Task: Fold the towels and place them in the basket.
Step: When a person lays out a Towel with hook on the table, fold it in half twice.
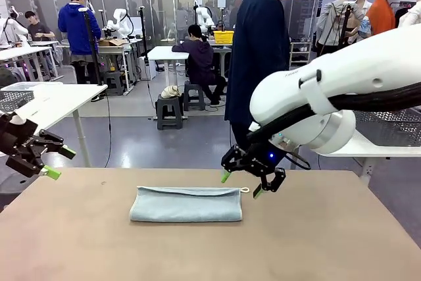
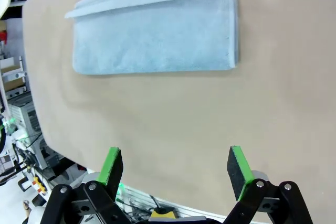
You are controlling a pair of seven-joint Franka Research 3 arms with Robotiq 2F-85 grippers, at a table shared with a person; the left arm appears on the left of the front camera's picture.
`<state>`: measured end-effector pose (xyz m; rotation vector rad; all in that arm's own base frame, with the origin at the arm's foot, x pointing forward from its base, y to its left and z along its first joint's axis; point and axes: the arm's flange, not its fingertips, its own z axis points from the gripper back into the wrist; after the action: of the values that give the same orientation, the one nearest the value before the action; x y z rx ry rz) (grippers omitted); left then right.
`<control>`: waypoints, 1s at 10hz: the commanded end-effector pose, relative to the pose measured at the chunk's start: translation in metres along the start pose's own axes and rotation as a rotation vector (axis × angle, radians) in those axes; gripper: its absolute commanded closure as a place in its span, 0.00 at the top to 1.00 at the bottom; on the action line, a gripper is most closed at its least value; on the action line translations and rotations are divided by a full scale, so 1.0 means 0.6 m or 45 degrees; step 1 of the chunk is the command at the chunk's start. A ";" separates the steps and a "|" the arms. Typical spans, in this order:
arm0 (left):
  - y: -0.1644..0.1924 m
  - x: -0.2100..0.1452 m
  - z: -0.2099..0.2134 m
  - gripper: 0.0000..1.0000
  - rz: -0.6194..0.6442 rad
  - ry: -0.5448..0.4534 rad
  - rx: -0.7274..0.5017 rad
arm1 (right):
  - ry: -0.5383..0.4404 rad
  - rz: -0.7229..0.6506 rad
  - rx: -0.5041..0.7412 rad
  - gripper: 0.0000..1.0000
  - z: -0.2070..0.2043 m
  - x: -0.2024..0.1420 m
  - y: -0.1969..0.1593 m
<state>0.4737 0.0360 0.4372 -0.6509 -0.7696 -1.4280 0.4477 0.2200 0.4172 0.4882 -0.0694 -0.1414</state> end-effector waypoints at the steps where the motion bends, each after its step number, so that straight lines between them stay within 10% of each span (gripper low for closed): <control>1: 0.013 -0.004 0.005 1.00 0.067 -0.102 -0.020 | -0.025 -0.034 -0.060 1.00 -0.020 0.015 0.017; 10: 0.017 -0.018 -0.007 1.00 0.107 -0.168 -0.042 | -0.259 0.010 -0.253 1.00 -0.139 0.087 -0.002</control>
<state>0.4852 0.0391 0.4259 -0.8093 -0.8144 -1.3307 0.4957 0.2372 0.3503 0.3131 -0.2199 -0.1443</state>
